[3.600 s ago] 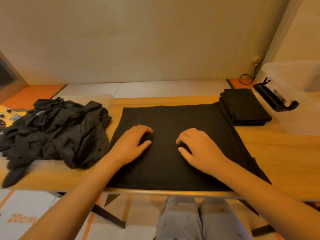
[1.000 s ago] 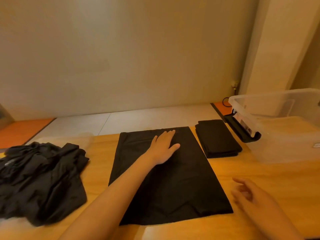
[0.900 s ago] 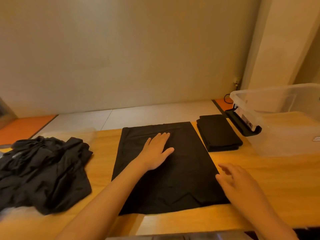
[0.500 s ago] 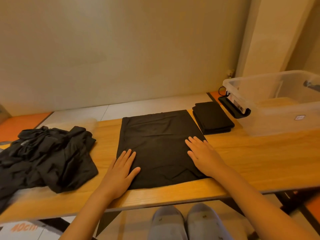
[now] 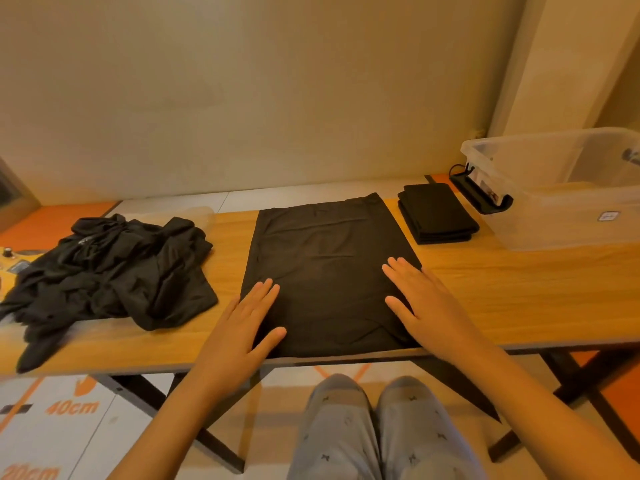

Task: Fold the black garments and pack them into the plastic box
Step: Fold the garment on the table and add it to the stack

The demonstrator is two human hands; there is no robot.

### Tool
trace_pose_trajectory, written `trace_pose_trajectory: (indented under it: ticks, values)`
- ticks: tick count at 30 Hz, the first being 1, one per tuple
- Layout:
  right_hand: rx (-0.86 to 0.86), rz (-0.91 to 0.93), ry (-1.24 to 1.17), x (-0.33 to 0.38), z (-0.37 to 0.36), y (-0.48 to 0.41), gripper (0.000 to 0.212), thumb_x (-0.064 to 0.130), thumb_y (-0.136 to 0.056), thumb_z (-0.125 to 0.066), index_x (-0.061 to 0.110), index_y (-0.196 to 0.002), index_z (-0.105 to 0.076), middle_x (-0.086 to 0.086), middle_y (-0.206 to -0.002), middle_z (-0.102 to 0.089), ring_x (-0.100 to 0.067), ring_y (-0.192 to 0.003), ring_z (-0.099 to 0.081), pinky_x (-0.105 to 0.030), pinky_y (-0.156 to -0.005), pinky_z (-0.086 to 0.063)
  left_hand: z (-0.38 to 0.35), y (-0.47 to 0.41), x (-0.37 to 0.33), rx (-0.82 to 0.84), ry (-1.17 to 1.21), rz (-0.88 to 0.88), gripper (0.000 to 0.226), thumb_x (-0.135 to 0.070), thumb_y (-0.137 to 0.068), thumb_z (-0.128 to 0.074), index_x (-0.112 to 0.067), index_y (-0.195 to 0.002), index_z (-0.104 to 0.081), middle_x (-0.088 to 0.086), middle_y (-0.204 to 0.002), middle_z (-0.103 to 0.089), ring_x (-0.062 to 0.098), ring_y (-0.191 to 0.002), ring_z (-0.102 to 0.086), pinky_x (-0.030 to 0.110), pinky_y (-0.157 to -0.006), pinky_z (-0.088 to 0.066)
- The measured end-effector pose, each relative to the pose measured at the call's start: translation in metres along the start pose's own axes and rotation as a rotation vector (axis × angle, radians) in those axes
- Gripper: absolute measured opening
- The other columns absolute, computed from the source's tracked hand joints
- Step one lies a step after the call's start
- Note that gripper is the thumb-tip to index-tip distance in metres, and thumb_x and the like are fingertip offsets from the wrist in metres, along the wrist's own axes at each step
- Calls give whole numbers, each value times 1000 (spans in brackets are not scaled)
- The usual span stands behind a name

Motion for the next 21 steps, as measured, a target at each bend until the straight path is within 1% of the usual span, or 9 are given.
trace_pose_trajectory:
  ticks: [2,6,9,11,13,14,16,18,21]
  values:
    - [0,73,5,6,1,19,56,46,-99,-32,28,-151,-19,12,-158,-15,-2,-145,-3,-21,-114,5,0,14,-8,13,34,-76,80,-76,-84,-26,-36,-151,-9,-21,-158,-2,-6,-144,2,24,-118,-5]
    - [16,139,73,2,-17,48,78,72,-88,-5,28,-151,-19,15,-155,-13,-1,-144,-4,-26,-118,-1,-19,28,4,78,-116,-105,93,-83,-78,-29,-33,-152,-4,-17,-159,4,-1,-145,5,25,-118,-5]
    - [15,117,173,-8,-28,58,84,77,-86,-24,21,-149,-27,7,-153,-22,-11,-143,-22,-32,-119,-15,-26,33,15,23,-249,-80,85,-72,-84,-30,-22,-152,-20,-5,-159,-15,12,-145,-15,33,-118,-19]
    - [-20,140,232,-9,-30,58,82,65,-79,-58,16,-142,-42,-1,-148,-40,-19,-135,-41,-35,-112,-32,-25,35,14,-20,-253,-77,75,-65,-91,-26,-16,-149,-31,1,-154,-28,16,-141,-28,30,-117,-21]
    - [-75,163,221,-10,-31,58,83,41,-62,-86,15,-133,-55,-5,-137,-55,-22,-125,-53,-39,-100,-41,-20,38,9,-102,-242,-100,62,-54,-98,-30,-12,-144,-41,3,-149,-37,18,-136,-37,27,-115,-16]
    - [-106,173,206,-9,-30,60,83,30,-56,-91,15,-130,-58,-5,-133,-58,-22,-123,-56,-38,-99,-41,-18,42,8,-152,-239,-120,53,-42,-97,-47,-12,-141,-45,4,-146,-42,19,-133,-41,27,-115,-15]
    - [-180,215,186,-9,-27,68,82,10,-52,-92,15,-128,-61,-5,-131,-60,-21,-121,-56,-34,-103,-38,-17,48,9,-197,-233,-123,69,-13,-75,-79,-12,-137,-51,6,-142,-48,19,-130,-45,26,-114,-16]
    - [-248,252,188,-12,-22,76,81,-3,-50,-90,15,-125,-63,-5,-128,-62,-20,-118,-59,-33,-102,-37,-17,52,12,-172,-243,-130,81,-2,-64,-85,-13,-137,-51,5,-142,-49,17,-129,-45,23,-115,-16]
    - [-251,230,118,-19,-15,83,78,-4,-53,-89,15,-124,-63,-6,-124,-65,-23,-110,-64,-33,-92,-40,-15,57,15,-129,-215,-156,82,4,-66,-82,-15,-138,-48,1,-143,-44,11,-132,-38,12,-115,-3]
Point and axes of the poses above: each hand's wrist, its own y-axis away from the middle knuckle, its own z-axis out of the back of the hand, x = y × z, the point moved 6 cm from there along -y, towards the middle knuckle
